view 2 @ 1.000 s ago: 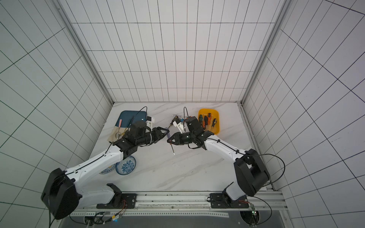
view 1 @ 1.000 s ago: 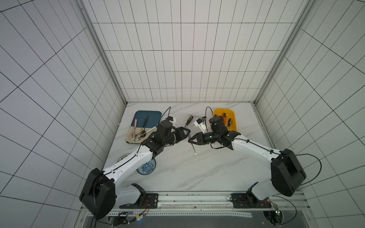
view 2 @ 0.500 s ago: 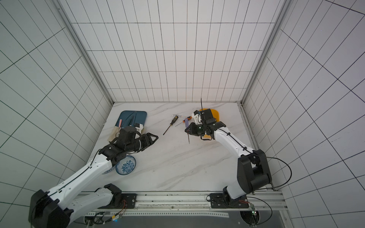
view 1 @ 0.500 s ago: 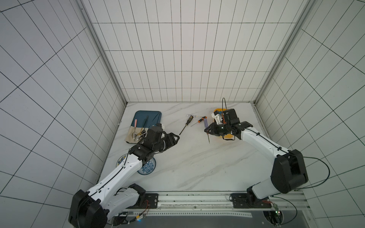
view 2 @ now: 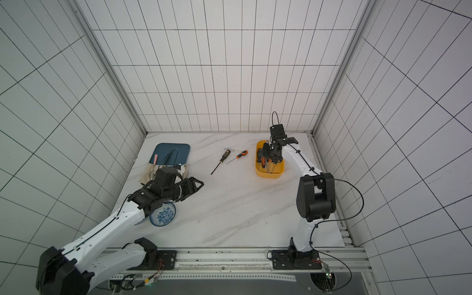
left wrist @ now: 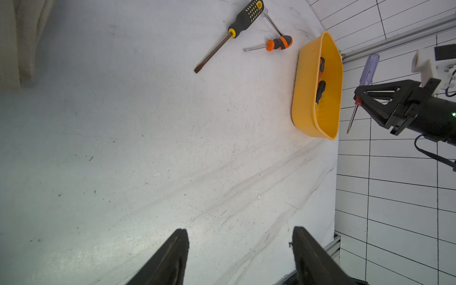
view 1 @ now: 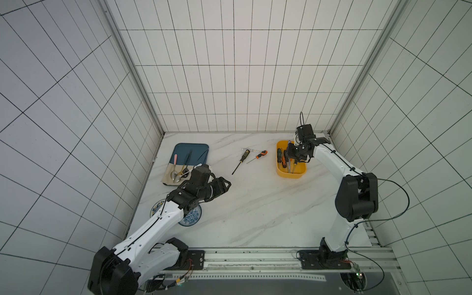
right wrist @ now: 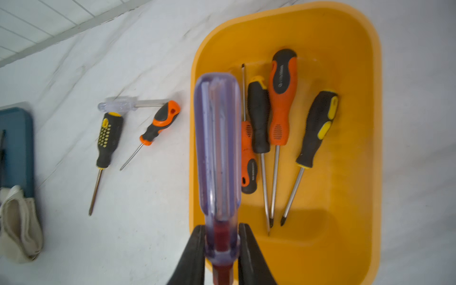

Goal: Put the screwdriver on the desktop into the storage box
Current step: Pick up the screwdriver from the center of the board, then place the screwdriver in the storage box.

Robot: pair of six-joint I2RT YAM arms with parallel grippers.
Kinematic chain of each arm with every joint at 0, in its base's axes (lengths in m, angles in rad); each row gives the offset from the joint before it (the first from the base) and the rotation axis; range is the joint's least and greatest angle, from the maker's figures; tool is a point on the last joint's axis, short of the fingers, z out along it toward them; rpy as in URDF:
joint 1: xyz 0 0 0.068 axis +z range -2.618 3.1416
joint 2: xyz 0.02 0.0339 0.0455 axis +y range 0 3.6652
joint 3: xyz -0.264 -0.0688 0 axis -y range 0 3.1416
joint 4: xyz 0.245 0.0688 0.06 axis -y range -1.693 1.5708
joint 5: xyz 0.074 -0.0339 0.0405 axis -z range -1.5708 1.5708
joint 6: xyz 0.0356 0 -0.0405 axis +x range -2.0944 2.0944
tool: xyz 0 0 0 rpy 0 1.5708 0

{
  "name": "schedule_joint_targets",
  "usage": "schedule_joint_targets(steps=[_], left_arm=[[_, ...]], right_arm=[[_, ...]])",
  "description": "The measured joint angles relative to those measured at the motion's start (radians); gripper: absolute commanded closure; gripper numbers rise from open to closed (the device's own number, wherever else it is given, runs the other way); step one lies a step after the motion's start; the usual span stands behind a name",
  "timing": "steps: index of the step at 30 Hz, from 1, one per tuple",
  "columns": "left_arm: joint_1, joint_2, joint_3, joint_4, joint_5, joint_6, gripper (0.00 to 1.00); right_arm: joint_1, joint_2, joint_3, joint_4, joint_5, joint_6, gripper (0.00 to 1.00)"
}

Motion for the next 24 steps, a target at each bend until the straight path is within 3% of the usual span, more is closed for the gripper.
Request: schedule_joint_targets(steps=[11,24], left_arm=[[0.0,-0.018,-0.015,-0.002,0.015,-0.001,0.3],[0.0,-0.018,-0.018,-0.003,0.02,-0.004,0.3]], right_arm=[[-0.058,0.177,0.152,-0.057,0.135,-0.026,0.89],[-0.07,0.317,0.211,-0.096,0.166,-0.047,0.85]])
